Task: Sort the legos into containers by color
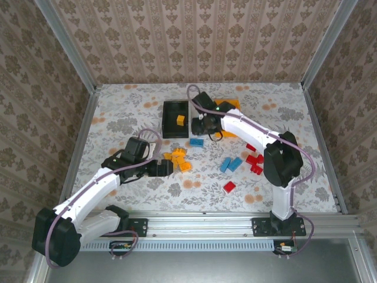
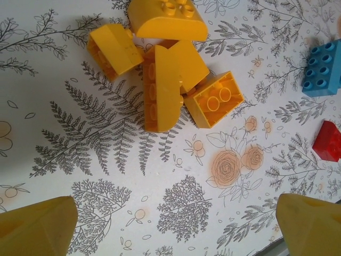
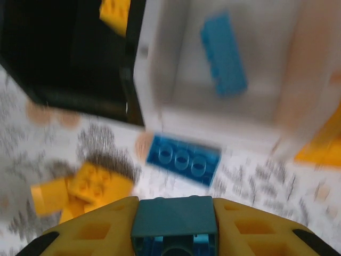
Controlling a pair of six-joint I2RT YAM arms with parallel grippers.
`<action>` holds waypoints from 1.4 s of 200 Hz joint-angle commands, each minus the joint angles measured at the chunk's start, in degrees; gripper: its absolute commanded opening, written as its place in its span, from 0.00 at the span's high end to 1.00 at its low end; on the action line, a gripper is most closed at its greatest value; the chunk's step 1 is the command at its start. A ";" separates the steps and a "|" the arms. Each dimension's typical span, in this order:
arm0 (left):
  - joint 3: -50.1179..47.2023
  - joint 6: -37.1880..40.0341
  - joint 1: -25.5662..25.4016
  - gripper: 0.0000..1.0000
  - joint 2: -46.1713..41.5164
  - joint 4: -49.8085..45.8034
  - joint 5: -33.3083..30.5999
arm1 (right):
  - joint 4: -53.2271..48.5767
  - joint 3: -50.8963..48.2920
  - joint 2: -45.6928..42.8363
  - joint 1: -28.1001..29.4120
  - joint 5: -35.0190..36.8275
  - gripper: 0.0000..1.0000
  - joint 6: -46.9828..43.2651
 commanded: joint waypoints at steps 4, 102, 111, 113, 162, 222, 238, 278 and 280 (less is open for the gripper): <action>-0.31 1.78 0.90 0.03 0.30 -1.40 -0.84 | -1.90 8.46 7.64 -2.29 2.08 0.63 -4.09; 5.97 4.33 -5.38 0.00 8.01 0.36 -5.13 | -2.14 19.41 14.20 -5.02 2.72 0.35 -6.03; 7.76 4.48 -7.41 0.00 9.35 0.51 -7.72 | -1.33 16.55 11.51 -5.02 2.60 0.34 -5.80; 8.15 4.51 -7.76 0.00 9.78 0.59 -8.14 | -1.14 15.72 10.85 -5.02 2.53 0.34 -5.75; 15.24 1.35 -15.43 0.00 19.13 7.84 -19.64 | 8.22 -11.30 -10.35 -6.66 -0.66 0.34 -1.94; 22.47 -4.27 -24.81 0.00 31.87 16.08 -36.92 | 12.27 -34.78 -28.43 -7.39 -1.87 0.36 1.42; 23.51 -6.19 -25.13 0.00 34.94 17.62 -38.44 | 13.33 -38.02 -31.88 -7.56 -1.98 0.37 1.42; 26.30 -9.55 -24.59 0.00 41.90 18.44 -40.73 | 12.48 -40.96 -36.36 -8.87 -2.88 0.38 -0.01; 26.41 -9.64 -24.62 0.00 42.18 18.50 -40.78 | 12.49 -41.00 -36.45 -8.95 -2.95 0.38 -0.02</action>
